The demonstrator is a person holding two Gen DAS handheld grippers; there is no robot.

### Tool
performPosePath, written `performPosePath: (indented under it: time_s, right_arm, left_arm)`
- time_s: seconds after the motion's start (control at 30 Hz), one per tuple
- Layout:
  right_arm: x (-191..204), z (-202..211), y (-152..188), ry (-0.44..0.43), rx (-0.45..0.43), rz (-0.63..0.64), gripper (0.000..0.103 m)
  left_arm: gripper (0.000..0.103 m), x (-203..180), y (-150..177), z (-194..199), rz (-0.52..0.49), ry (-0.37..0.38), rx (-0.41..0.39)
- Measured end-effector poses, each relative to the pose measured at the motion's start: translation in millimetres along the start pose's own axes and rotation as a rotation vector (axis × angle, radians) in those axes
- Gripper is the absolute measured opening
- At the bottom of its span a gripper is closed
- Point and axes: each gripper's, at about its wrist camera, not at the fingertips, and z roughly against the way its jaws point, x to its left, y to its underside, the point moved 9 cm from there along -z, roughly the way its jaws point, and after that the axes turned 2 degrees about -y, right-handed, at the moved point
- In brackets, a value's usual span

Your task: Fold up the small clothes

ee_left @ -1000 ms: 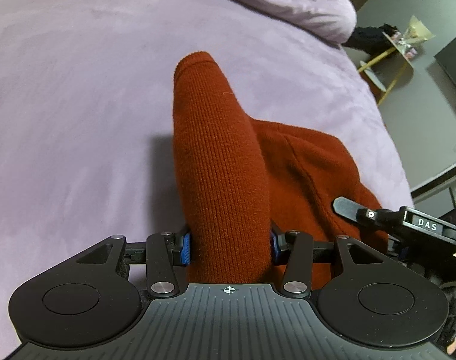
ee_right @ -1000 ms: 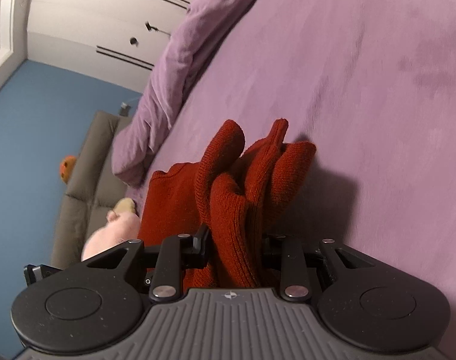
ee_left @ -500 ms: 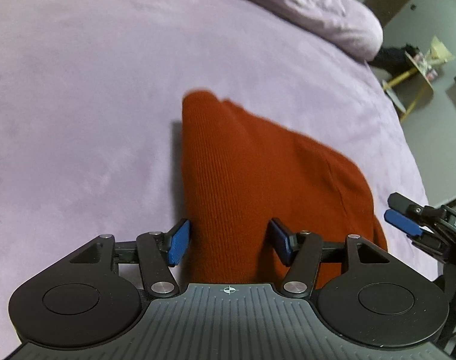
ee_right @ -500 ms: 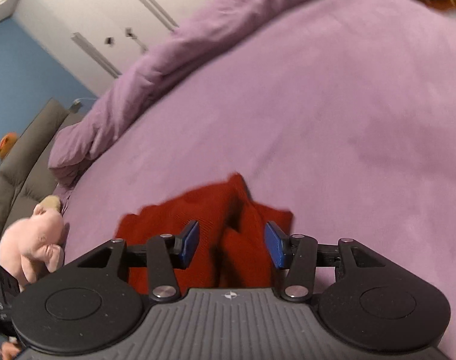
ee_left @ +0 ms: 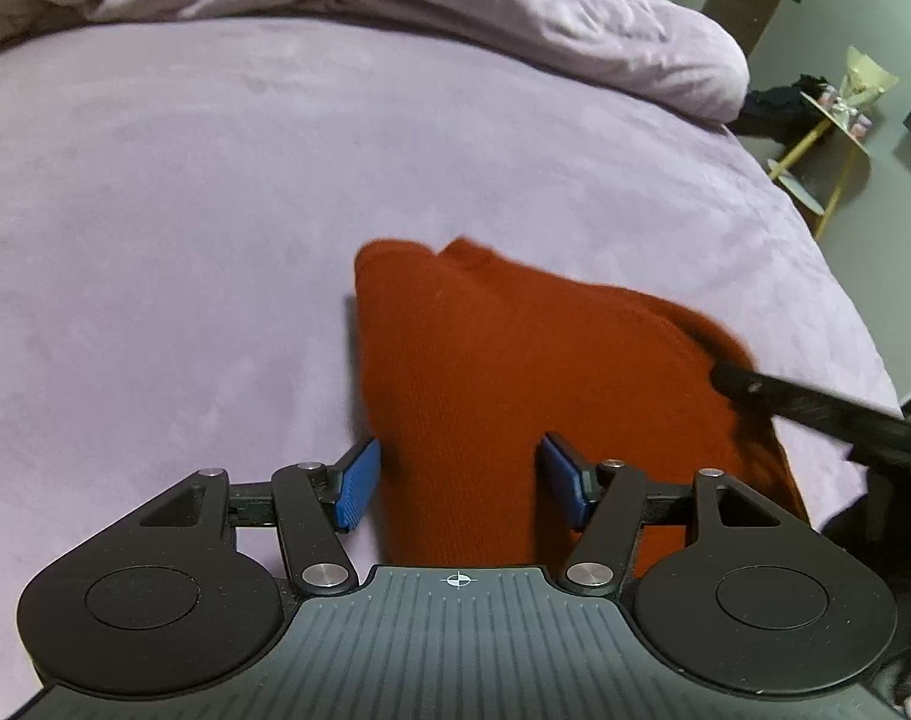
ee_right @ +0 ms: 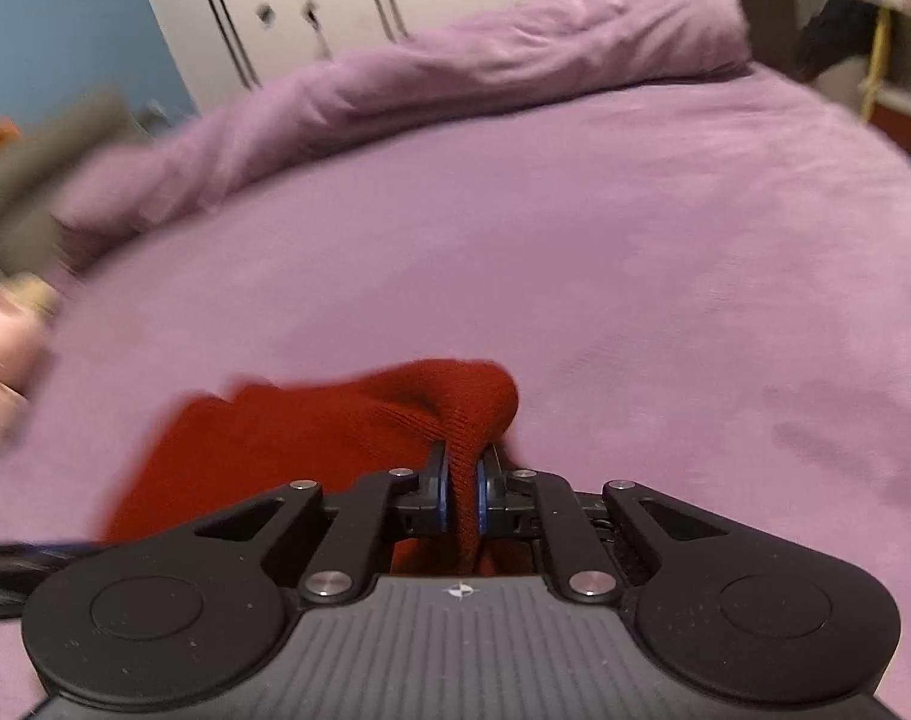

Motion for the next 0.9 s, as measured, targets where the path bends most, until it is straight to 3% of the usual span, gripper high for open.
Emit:
performPosePath:
  time_s: [0.1,0.17,0.27,0.37,0.53,0.63,0.7,0.77,0.8,0.87,0.9]
  right_arm:
    - [-8.0,-0.7,6.1,0.001,0.019,-0.013,0.011]
    - [-14.1,19.7,1.6,-0.05,0.005,-0.105,0.02]
    - [-19.9,66.6,6.7,-0.176,-0.043,-0.242,0.024]
    - [-25.2,113.1,41.1,-0.289,-0.059,-0.338,0.044]
    - [-23.7,132.6,113.4,-0.344,0.065,-0.488,0.047]
    - [-18.3,120.5,126.7,-0.396,0.096,-0.599,0.045]
    - [-15.1,113.7,129.7,-0.414,0.088,-0.657,0.035]
    - [-11.8,108.8,129.4,-0.425,0.08,-0.694,0.015]
    - [-9.5,107.9,129.7,-0.453,0.076,-0.73,0.01]
    - [-12.4,107.4,127.0,-0.613,0.051,-0.892,0.008]
    - [-16.2,107.7,125.0,-0.595,0.04,-0.903,0.008]
  left_arm:
    - [0.066,0.9,7.4,11.8,0.017,0.01,-0.012]
    - [0.065,5.4,16.4,28.4,0.019,0.011,-0.03]
    - [0.065,11.1,39.5,55.3,0.011,0.025,-0.053]
    - [0.065,13.7,70.1,81.9,0.0,0.013,-0.06]
    - [0.062,5.6,109.9,85.8,-0.018,-0.009,0.006]
    - [0.059,-3.0,114.7,72.8,-0.034,-0.041,0.013]
    - [0.059,-5.3,111.0,66.9,-0.043,-0.094,-0.002]
    - [0.058,-4.8,104.4,64.1,-0.037,-0.125,-0.032]
    - [0.058,-3.8,101.1,63.8,-0.031,-0.138,-0.038]
    - [0.059,0.5,96.6,62.4,-0.039,-0.169,-0.049]
    - [0.06,5.2,96.6,60.3,-0.057,-0.196,-0.044]
